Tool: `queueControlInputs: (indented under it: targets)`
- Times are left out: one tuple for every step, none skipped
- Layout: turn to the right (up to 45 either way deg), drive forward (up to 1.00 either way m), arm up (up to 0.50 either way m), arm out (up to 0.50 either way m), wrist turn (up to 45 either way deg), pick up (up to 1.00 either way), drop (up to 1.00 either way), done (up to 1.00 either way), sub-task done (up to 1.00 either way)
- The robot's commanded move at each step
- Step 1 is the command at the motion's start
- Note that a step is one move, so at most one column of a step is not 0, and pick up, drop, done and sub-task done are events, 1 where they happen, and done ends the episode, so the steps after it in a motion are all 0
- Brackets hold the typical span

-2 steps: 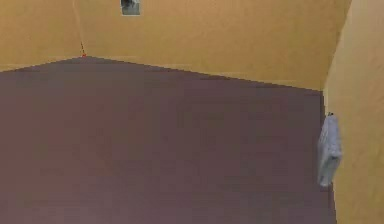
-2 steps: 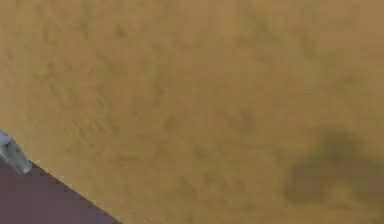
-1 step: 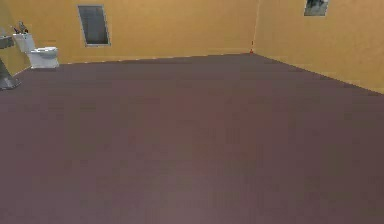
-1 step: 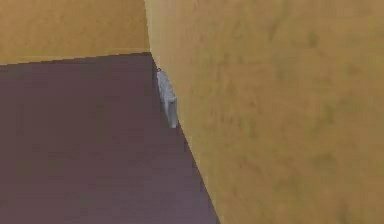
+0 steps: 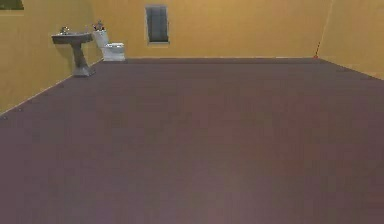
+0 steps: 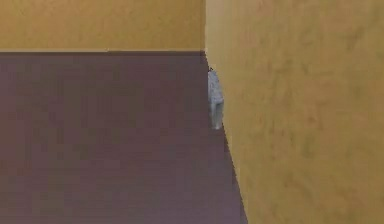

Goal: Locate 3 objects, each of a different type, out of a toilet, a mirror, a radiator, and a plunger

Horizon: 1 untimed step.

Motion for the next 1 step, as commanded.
queueControlInputs:
  targets:
    - [0.0, 0.15, 0.0, 0.0, 0.0, 0.0, 0.0, 0.0, 0.0]
